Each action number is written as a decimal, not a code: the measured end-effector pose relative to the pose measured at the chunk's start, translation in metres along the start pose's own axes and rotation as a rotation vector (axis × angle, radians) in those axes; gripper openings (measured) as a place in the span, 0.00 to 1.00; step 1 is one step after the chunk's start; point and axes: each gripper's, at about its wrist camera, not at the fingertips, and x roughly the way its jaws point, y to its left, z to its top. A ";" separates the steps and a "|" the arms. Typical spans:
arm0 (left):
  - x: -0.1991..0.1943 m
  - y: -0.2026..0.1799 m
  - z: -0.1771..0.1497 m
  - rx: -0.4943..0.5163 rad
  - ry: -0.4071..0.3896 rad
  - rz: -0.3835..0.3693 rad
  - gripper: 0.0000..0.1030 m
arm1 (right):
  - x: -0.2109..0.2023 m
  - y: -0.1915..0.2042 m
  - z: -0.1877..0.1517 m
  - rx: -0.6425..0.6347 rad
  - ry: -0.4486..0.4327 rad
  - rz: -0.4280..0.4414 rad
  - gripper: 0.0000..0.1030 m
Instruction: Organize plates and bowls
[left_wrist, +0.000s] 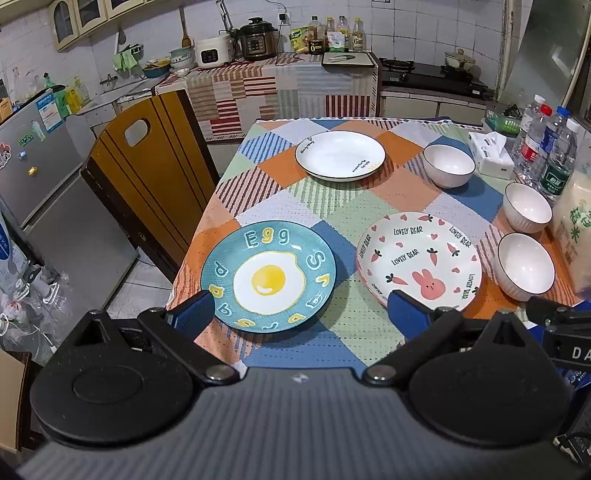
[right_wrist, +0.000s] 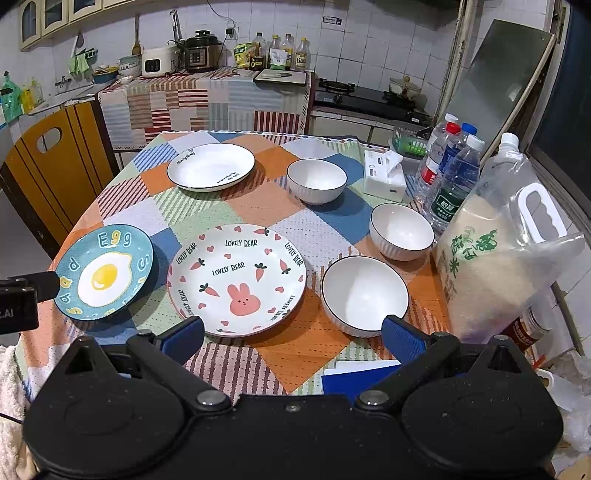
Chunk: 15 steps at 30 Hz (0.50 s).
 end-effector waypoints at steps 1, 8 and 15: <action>0.000 0.000 0.000 0.000 0.002 -0.002 0.98 | 0.000 0.000 0.000 -0.001 -0.001 0.001 1.00; 0.003 0.002 -0.002 -0.006 0.017 -0.010 0.98 | 0.001 0.001 0.000 -0.007 0.002 0.004 1.00; 0.003 0.003 -0.003 -0.003 0.019 -0.014 0.98 | 0.001 0.002 -0.001 -0.013 0.005 0.004 1.00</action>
